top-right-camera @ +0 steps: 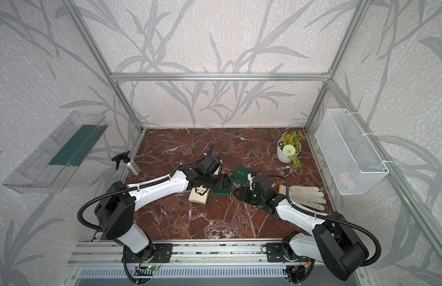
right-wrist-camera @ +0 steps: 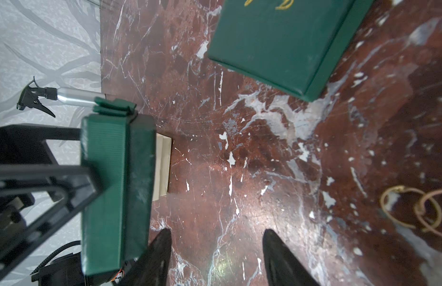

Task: Take the rings out of the lift-off lid box
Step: Open the lid on the jewelry box.

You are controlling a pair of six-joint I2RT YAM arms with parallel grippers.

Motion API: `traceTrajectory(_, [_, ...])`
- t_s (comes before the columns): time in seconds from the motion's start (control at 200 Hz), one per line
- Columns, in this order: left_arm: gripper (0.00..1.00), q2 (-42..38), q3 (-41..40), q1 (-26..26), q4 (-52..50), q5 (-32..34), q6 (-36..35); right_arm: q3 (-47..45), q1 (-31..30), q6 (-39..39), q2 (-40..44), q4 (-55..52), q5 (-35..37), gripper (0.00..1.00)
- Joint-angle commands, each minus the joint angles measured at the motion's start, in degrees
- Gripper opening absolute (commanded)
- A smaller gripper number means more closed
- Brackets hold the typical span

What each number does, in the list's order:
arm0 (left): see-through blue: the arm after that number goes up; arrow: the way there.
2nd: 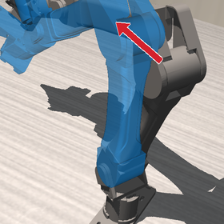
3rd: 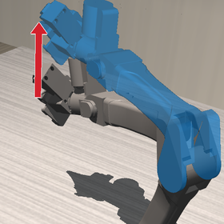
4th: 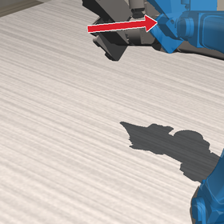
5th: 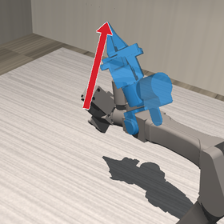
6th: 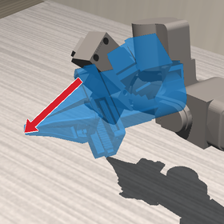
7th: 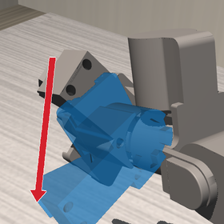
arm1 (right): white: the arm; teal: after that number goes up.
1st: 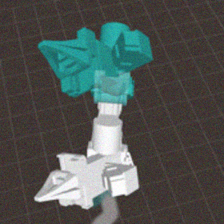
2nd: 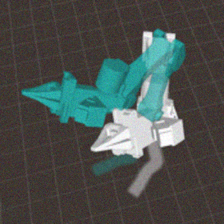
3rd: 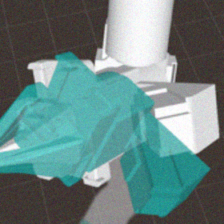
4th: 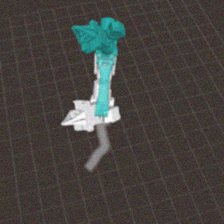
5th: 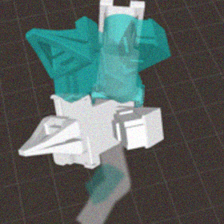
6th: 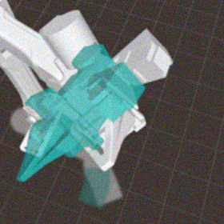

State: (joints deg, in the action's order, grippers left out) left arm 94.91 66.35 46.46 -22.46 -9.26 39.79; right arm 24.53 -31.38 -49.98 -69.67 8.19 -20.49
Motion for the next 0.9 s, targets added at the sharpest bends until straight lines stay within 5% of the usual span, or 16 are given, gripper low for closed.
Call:
traceTrajectory(0.0, [0.55,0.35,-1.04,0.87,1.22,-0.72,1.79,-0.89,0.2,-0.63,0.77,-1.18,0.63,0.6])
traceTrajectory(0.895, [0.54,3.47,-0.93,3.2,5.05,-3.3,3.94,-1.07,-0.29,-1.51,-3.84,1.48,-0.8,0.6])
